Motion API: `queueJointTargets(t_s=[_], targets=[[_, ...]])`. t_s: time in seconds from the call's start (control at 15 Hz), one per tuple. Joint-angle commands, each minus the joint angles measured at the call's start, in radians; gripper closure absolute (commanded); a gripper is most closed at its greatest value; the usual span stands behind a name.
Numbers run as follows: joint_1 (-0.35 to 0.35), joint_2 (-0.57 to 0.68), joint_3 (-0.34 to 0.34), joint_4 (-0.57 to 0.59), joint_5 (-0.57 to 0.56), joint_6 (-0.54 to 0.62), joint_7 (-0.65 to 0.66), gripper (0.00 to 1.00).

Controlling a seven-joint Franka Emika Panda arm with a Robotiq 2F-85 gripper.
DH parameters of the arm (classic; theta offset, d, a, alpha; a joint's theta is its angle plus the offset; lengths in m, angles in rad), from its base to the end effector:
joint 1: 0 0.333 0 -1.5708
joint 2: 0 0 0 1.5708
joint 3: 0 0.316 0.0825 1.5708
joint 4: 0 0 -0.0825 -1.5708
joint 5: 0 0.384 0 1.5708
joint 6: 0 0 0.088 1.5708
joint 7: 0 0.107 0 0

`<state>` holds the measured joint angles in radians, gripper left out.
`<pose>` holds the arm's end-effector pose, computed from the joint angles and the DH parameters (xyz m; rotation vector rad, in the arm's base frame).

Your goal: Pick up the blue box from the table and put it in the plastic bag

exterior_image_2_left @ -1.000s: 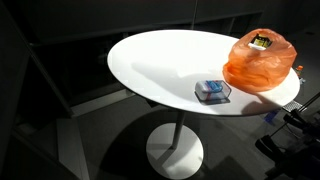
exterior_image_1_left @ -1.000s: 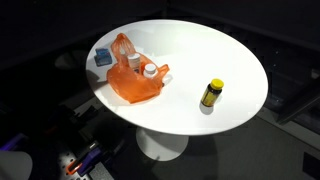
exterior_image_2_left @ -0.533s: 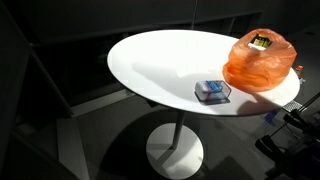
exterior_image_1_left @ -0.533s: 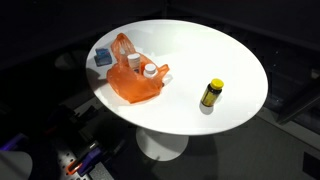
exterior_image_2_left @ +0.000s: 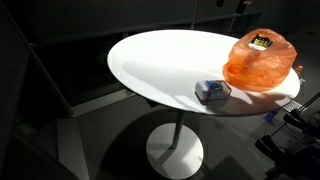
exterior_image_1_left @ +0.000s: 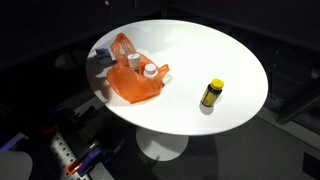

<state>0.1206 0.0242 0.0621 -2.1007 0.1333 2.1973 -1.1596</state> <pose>0.5457 0.1054 0.4150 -2.4744 -1.8192 -0.1791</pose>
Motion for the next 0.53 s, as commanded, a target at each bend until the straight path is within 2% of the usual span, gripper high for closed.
queueJointTargets(t_s=[0.0,0.2,0.47], targets=[[-0.007,0.041,0.033,0.004,0.122,-0.007,-0.101,0.00],[-0.005,0.087,0.059,0.008,0.144,-0.009,-0.073,0.00],[0.003,0.154,0.090,0.018,0.108,-0.027,-0.011,0.00]])
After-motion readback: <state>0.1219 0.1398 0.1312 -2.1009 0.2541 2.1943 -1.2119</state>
